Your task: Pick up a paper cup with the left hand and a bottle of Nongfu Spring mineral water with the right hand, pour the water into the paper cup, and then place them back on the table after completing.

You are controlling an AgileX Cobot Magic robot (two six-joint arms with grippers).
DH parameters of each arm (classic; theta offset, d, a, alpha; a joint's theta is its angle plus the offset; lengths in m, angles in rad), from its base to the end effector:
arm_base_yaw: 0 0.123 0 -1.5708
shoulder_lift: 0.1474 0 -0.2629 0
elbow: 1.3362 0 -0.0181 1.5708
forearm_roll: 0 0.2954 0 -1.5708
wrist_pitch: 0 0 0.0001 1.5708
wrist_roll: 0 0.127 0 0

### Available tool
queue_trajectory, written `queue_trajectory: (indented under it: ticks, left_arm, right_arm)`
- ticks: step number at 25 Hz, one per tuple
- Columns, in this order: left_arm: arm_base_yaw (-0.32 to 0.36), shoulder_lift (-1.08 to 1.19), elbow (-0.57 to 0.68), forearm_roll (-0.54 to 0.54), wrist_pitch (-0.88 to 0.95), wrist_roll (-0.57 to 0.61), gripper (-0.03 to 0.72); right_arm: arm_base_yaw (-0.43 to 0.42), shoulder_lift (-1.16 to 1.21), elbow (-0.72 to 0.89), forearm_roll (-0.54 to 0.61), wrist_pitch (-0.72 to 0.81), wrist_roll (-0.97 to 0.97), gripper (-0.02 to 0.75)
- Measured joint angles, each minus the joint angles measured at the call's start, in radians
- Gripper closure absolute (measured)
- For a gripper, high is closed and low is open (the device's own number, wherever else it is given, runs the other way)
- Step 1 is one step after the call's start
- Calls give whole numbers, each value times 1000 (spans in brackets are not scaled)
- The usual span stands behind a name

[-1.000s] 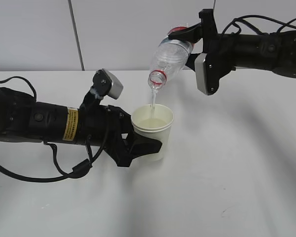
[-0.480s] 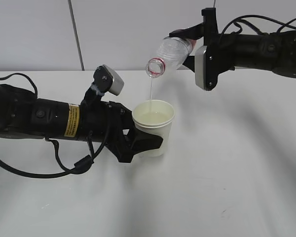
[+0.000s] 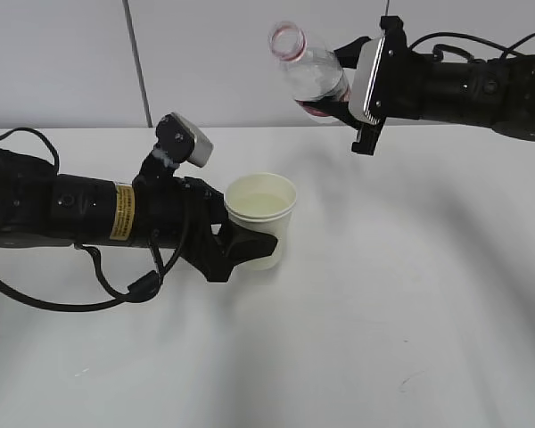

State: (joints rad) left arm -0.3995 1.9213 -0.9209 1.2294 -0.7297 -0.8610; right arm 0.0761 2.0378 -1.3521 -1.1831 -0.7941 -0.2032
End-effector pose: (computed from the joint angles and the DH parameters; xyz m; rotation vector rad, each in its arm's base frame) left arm 0.3382 -0.2293 0.0736 1.0512 1.8720 -0.8175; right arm 0.4909 0.1215 0.1644 -1.4235 1.0148 -0.2061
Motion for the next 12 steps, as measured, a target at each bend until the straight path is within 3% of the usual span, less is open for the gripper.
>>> queue_trajectory:
  ticks: [7, 12]
  left_arm:
    - [14, 0, -1, -4, 11, 40, 241]
    - [20, 2, -1, -55, 30, 131, 241]
  right_arm:
    - [0, 0, 0, 0, 0, 476, 323]
    - [0, 15, 0, 14, 2, 642, 323]
